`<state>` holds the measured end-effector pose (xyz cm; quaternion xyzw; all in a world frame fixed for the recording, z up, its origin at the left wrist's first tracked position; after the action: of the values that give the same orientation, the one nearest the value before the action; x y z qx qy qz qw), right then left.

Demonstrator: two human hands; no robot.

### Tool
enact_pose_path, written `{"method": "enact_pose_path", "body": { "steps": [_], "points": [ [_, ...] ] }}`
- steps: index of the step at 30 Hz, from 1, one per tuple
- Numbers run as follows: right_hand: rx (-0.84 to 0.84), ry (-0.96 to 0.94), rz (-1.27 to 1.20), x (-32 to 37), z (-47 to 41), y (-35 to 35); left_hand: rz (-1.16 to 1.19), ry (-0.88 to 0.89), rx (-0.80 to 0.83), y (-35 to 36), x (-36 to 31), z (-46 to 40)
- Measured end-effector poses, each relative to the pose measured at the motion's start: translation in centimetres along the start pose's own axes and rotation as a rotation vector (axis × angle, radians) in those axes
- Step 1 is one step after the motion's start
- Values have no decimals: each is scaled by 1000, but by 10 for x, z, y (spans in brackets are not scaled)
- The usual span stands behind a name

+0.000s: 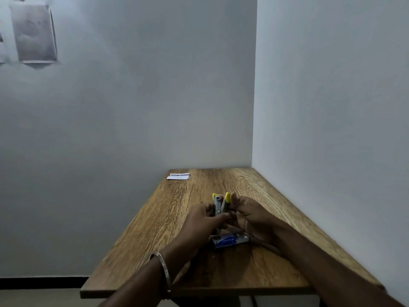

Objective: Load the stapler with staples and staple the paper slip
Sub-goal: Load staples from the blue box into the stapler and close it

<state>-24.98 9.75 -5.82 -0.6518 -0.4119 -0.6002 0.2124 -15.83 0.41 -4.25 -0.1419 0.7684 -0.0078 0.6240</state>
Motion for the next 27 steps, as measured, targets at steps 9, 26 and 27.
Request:
{"method": "enact_pose_path", "body": {
  "steps": [9, 26, 27],
  "points": [
    [76, -70, -72, 11, 4, 8, -438, 248, -179, -1, -23, 1],
    [87, -73, -51, 12, 8, 9, -483, 320, -244, 6, -26, -1],
    [101, -72, -65, 13, 8, 11, -471, 319, -230, 6, -26, -2]
  ]
}}
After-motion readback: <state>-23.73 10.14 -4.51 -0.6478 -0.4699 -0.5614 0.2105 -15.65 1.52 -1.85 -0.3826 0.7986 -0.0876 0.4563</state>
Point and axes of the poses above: each hand's wrist, its own z-axis away from the middle knuckle, its own y-axis out of the palm, x = y × z, the point moved 7 cm from there along -z, towards the middle knuckle
